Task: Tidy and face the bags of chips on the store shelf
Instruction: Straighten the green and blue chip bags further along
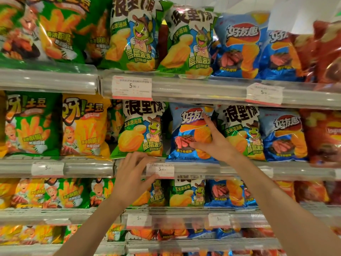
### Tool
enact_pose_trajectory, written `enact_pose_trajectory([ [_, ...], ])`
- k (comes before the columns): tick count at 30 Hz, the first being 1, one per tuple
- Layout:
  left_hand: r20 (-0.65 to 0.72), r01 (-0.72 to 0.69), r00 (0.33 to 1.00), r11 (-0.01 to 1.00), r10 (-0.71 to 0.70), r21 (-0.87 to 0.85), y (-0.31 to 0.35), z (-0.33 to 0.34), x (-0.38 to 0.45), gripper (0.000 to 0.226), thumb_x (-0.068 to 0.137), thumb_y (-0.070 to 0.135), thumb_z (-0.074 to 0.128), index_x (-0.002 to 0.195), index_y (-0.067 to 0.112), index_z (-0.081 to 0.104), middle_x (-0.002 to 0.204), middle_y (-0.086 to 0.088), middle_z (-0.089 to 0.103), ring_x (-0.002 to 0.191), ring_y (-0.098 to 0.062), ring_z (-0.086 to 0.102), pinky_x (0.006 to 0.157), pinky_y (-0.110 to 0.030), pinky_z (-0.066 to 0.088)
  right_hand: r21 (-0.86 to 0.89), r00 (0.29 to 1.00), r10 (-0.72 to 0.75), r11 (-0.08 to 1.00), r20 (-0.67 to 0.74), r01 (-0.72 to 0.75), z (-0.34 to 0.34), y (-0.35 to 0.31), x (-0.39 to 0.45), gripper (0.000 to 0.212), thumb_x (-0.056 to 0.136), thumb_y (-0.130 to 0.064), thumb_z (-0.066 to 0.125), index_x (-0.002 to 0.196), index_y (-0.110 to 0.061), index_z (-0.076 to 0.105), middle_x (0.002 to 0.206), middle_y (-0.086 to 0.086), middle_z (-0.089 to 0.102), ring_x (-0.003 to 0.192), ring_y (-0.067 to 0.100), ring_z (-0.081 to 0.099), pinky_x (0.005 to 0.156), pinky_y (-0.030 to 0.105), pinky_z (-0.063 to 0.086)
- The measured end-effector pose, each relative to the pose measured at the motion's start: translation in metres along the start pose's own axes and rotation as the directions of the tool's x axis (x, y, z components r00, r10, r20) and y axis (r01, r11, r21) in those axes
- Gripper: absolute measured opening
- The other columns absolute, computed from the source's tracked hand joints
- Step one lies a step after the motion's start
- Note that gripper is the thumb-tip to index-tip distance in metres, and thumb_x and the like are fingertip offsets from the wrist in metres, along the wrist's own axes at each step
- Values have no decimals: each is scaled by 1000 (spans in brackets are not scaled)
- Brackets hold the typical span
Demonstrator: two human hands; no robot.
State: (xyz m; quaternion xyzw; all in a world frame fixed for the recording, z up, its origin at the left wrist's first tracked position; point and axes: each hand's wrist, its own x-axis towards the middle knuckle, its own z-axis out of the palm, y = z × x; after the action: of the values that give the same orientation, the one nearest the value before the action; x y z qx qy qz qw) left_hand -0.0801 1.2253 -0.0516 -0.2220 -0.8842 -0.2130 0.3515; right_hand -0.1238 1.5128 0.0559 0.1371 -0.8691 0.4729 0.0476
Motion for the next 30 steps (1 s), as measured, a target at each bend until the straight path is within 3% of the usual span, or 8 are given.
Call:
enact_pose_trajectory([
  [4,11,6,1000,1000,-6,1,-2,-1,0,47,81,54,61,120,28,62,113,5,54,105,-19,50,79,-37,44,38,992,-70,997,-103,74,6,1,3,110,77,-9,85,158,-40,17,145,-5,48,123,13,59,106,39,51],
  [10,33,12,999,1000,-12,4,-3,-2,2,50,80,58,60,120,28,64,112,5,54,105,-18,50,78,-35,42,65,982,-101,991,-162,113,17,3,8,118,75,-8,86,156,-48,11,149,-2,41,127,15,54,106,41,50],
  [15,29,3,1000,1000,-2,-19,-4,-2,3,51,77,53,71,121,29,63,112,6,54,104,-18,50,78,-39,44,84,991,-66,994,-117,76,18,15,6,120,79,-1,82,159,-42,2,139,-6,44,109,-4,59,85,12,54],
  [20,37,3,999,1000,-3,-16,-4,-2,3,54,74,48,81,121,30,63,112,7,54,104,-18,50,78,-38,43,76,998,-46,996,-46,50,16,19,9,125,77,-10,85,158,-42,-4,138,-7,47,113,-9,55,82,3,48],
  [21,37,3,999,1000,-2,-15,-4,-2,3,54,74,48,81,121,30,63,112,7,54,105,-18,50,78,-38,43,67,998,-45,997,-43,48,16,19,10,125,76,-14,87,157,-44,-4,141,-7,47,116,-6,55,88,6,49],
  [23,38,5,999,1000,-5,-14,-4,-3,3,54,74,48,81,122,30,63,112,7,54,105,-18,50,78,-38,42,25,996,-43,999,-78,45,18,19,8,128,71,-30,90,155,-52,-4,149,-3,44,128,8,54,105,31,50],
  [25,38,8,999,1000,-8,-13,-3,-3,3,53,75,47,81,122,31,63,112,7,53,106,-19,50,78,-38,42,-55,988,-51,998,-145,44,22,21,3,127,66,-42,89,153,-57,-3,152,0,40,134,18,50,110,50,45],
  [30,32,14,999,1000,-14,-11,-1,-3,2,52,75,45,80,122,30,63,113,6,53,106,-20,51,79,-41,44,-300,930,-164,952,-330,61,37,20,-21,110,83,-41,79,159,-29,1,158,8,30,142,26,36,114,48,38],
])
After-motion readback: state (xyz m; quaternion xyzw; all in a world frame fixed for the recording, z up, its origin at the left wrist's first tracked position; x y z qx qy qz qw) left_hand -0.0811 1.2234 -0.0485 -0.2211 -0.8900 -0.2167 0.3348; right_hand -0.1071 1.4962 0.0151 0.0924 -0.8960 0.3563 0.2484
